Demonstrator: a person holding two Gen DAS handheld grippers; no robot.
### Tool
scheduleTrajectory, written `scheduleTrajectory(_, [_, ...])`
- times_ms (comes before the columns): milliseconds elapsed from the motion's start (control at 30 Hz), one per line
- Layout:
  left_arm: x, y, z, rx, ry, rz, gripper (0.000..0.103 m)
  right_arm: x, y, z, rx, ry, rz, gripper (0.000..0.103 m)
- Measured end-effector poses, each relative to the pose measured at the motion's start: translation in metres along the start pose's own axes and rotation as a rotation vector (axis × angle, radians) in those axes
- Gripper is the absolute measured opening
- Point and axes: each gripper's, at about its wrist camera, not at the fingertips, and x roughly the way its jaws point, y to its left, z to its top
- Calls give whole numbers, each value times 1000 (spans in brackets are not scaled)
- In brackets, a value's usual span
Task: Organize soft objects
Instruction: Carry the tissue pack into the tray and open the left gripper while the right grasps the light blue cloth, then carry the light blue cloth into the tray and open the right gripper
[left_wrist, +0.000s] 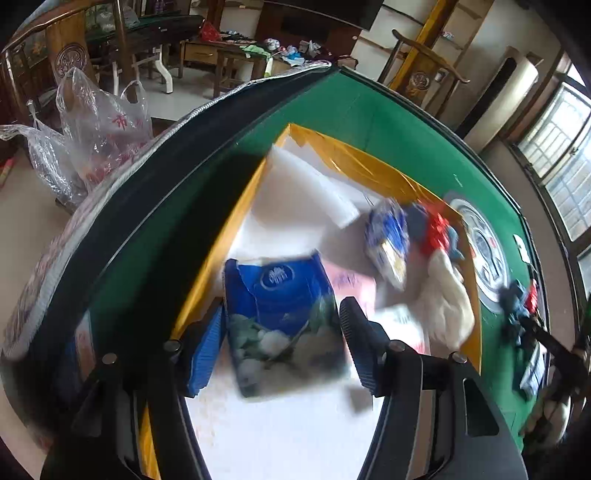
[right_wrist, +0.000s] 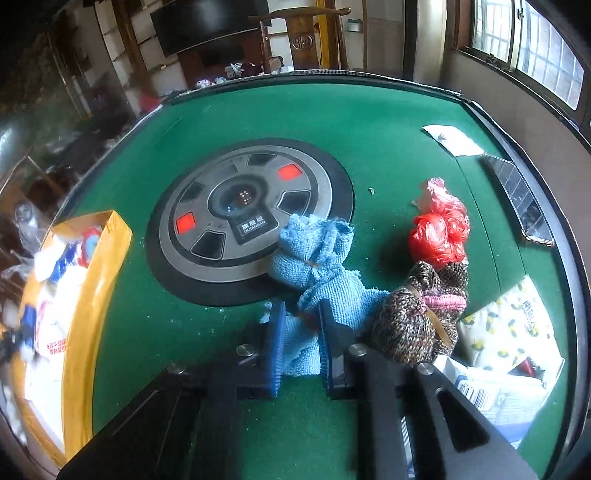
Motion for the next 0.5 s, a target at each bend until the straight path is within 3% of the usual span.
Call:
scheduleTrajectory(100, [11,3,18,-43,28,-38,64,-1,-5,1,31,0,36,27])
scheduleTrajectory(167, [8,7,22,-86,33,-84,64,-1,-8,1,64,1,53,61])
scheduleTrajectory(233, [-7,13,20,-114,-10,-134,64,-1,-7,0,68,-8,34,64])
scheduleTrajectory(500, [-69,33,-14,-92,-111,-209,69,14,12,3,-40,13,-83,64])
